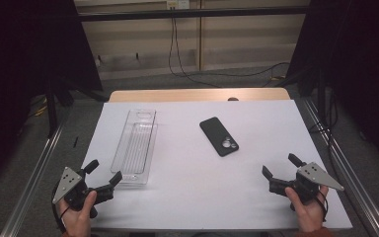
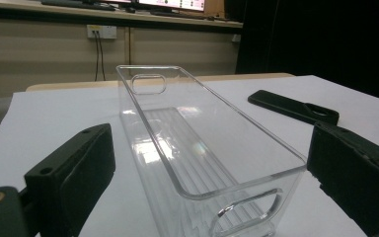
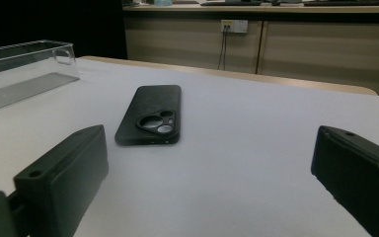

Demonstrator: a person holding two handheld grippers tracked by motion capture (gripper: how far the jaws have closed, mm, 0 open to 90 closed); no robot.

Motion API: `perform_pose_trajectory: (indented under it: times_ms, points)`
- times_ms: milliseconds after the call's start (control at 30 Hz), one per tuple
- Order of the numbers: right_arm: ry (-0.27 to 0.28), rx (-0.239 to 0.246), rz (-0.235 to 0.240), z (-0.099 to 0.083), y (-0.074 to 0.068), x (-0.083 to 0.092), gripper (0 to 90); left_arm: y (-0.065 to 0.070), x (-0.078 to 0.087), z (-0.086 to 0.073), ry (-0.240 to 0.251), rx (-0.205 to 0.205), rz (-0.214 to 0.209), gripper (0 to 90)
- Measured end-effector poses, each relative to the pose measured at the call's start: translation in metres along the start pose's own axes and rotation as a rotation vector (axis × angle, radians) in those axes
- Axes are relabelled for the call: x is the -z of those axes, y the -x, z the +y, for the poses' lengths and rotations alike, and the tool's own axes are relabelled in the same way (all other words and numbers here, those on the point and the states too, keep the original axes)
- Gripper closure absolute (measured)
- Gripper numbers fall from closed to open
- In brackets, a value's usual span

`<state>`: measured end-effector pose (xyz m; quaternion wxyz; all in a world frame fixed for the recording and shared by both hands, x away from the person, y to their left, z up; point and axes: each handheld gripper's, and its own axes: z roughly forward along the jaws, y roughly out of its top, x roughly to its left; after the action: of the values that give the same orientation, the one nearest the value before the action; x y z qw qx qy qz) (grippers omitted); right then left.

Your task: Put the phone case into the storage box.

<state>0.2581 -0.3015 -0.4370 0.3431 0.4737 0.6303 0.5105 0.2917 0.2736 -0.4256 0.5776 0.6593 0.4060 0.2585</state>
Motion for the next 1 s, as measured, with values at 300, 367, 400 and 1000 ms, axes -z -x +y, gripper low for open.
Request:
perform_pose_trajectory:
  times_ms: [300,367,400,1000]
  points:
    - [-0.011,0.019,0.034,0.003,-0.006,-0.009,0.3,0.003,-0.005,0.000,-0.013,-0.014,-0.012,4.4]
    - [-0.014,0.022,0.041,0.003,-0.007,-0.011,0.3,0.003,-0.005,0.000,-0.015,-0.016,-0.015,4.4]
    - [-0.011,0.020,0.045,0.004,-0.007,-0.012,0.3,0.003,-0.005,0.000,-0.012,-0.020,-0.014,4.4]
    - [-0.004,0.030,0.088,0.017,-0.018,-0.043,0.7,0.002,-0.002,0.000,0.001,-0.003,-0.013,3.9]
